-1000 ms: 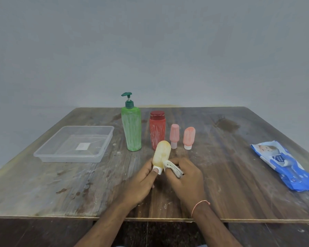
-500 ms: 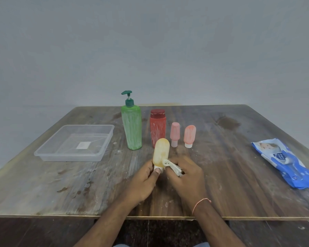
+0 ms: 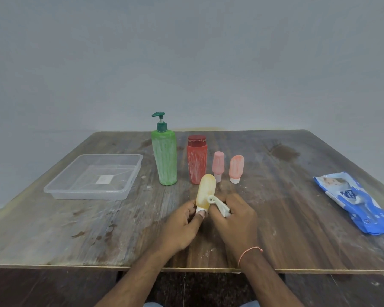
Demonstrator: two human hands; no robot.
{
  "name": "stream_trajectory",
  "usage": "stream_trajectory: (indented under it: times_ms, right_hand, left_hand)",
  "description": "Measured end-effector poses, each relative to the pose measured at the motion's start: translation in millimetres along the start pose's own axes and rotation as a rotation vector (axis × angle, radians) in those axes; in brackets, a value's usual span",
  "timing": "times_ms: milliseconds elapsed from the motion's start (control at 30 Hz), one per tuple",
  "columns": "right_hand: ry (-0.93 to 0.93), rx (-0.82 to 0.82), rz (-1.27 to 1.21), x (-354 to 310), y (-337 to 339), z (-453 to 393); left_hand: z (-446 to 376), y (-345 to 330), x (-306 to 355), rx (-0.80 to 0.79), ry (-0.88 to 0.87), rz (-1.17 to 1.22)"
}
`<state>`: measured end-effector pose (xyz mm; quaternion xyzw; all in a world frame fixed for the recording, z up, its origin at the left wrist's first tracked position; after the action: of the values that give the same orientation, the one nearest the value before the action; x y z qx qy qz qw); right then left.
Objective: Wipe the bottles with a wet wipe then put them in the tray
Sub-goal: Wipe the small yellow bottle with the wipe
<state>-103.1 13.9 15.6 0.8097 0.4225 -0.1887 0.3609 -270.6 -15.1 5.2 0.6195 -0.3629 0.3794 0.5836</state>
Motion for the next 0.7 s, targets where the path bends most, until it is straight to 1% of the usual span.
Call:
stream_trajectory:
  times_ms: [67, 133, 200, 233, 333, 400, 533, 600, 700]
  right_hand:
    - [0.028, -0.010, -0.032, -1.5, -0.4, -1.1]
    - [0.103, -0.083, -0.101, -7.1, -3.1, 0.8]
    - [0.174, -0.133, -0.104, -10.9, -5.8, 3.4]
    - [0.183, -0.125, -0.098, -10.5, -6.3, 3.3]
    - [0.099, -0.026, -0.057, -4.7, -2.4, 1.1]
    - [0.036, -0.026, -0.043, -1.5, -1.8, 0.4]
    - [0.149, -0.120, -0.141, -9.7, -4.8, 3.4]
    - [0.143, -0.085, -0.112, -10.0, -3.9, 2.9]
    - [0.063, -0.027, -0.081, -5.6, -1.6, 1.9]
  left_hand:
    - [0.3, -0.4, 0.0, 0.006, -0.003, 0.011]
    - [-0.9, 0.9, -1.9, 0.014, 0.009, 0.026]
    - [-1.6, 2.4, -3.5, 0.018, 0.006, 0.018]
    - [-1.7, 2.1, -4.0, 0.016, 0.001, 0.019]
    - [-5.1, 2.8, -8.3, 0.040, 0.031, 0.083]
    - [-6.3, 3.0, -10.6, 0.052, 0.049, 0.096]
    - [-6.7, 1.7, -11.0, 0.036, 0.039, 0.070]
    - [-6.5, 1.2, -9.4, 0.043, 0.038, 0.070]
    - [-7.5, 2.0, -10.2, 0.061, 0.041, 0.088]
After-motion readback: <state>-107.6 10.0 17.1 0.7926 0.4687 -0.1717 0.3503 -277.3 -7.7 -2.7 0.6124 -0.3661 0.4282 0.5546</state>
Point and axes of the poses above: each hand's wrist, its own z-axis away from the middle knuckle, its own y-axis out of the back of the hand, x = y × z, the point moved 5 cm from there along -z, towards the middle knuckle, and after that the axes turned 3 degrees about y, right-handed, at the moved point
